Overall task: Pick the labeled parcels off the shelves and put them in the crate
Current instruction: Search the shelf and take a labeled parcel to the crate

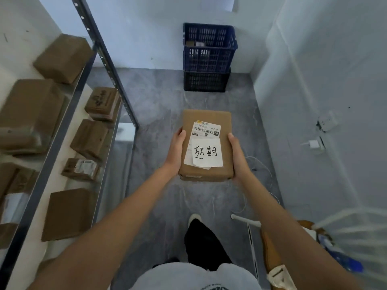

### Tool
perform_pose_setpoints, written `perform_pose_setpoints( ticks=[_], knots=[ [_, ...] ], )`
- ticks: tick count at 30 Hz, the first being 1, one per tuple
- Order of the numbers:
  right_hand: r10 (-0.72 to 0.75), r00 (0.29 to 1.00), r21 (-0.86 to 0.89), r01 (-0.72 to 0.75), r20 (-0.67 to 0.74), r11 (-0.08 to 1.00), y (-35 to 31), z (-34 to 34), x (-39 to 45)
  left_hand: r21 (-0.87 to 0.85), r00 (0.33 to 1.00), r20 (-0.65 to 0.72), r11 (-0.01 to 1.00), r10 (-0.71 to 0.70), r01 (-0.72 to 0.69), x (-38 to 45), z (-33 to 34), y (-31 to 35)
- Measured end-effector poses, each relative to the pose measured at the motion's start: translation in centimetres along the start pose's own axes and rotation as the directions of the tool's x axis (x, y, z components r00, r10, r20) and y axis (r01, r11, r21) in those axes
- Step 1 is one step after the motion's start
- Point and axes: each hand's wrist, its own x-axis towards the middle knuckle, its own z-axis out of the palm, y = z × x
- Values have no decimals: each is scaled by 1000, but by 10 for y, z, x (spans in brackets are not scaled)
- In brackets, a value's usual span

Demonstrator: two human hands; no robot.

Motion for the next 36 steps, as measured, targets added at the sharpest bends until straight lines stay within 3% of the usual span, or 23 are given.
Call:
perform_pose_setpoints(
  ticks=[11, 23, 36],
  knots=[
    [-9, 1000, -6, 9, -21, 1000, -98, -2, 116, 28, 999, 1, 999, -40, 40, 138, 47, 49],
    [-32, 995, -38, 29, -97, 999, -202, 23, 260, 88, 996, 84, 996, 5, -12, 315, 73, 115],
    [-13, 998, 17, 14, -67, 1000, -315, 11, 425, 81, 999, 38, 996, -35, 32, 502, 137, 168]
  ],
)
